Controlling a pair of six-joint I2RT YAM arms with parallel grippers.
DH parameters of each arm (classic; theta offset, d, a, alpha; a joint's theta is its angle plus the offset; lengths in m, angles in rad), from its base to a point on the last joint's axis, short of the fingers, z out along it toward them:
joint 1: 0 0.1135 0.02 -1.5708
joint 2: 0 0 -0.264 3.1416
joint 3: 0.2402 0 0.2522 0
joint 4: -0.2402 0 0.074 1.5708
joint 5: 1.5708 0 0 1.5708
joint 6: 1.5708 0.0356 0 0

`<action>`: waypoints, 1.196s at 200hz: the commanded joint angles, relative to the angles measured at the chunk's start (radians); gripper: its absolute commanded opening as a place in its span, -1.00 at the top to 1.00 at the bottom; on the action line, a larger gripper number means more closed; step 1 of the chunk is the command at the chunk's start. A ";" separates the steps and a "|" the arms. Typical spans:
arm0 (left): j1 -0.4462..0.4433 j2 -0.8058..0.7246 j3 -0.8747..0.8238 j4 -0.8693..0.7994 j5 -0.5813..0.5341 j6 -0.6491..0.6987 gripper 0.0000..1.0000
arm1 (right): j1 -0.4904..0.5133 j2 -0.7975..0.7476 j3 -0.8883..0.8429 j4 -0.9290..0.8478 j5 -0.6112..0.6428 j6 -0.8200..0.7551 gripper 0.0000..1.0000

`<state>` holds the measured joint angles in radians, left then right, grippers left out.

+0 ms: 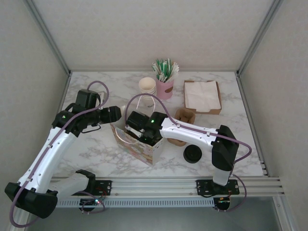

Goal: Pack the takeout coffee

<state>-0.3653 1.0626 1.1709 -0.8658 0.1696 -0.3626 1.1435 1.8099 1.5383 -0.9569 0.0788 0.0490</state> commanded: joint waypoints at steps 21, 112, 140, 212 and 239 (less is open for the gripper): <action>-0.017 0.009 0.029 -0.039 -0.032 0.007 -0.48 | 0.011 0.145 -0.124 -0.071 0.004 0.034 -0.19; -0.027 0.003 0.039 -0.042 -0.043 -0.002 -0.48 | 0.011 0.168 -0.171 -0.051 0.026 0.047 -0.18; -0.032 -0.006 0.048 -0.044 -0.044 -0.012 -0.48 | 0.011 0.134 -0.142 -0.043 0.024 0.060 -0.18; -0.038 -0.020 0.053 -0.047 -0.044 -0.026 -0.48 | 0.010 0.017 -0.112 0.057 0.066 0.112 -0.17; -0.040 -0.018 0.049 -0.045 -0.046 -0.027 -0.48 | 0.012 -0.021 -0.134 0.117 0.077 0.120 -0.17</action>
<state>-0.3923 1.0554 1.1973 -0.8841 0.1429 -0.3740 1.1507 1.7634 1.4712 -0.8368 0.1192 0.1280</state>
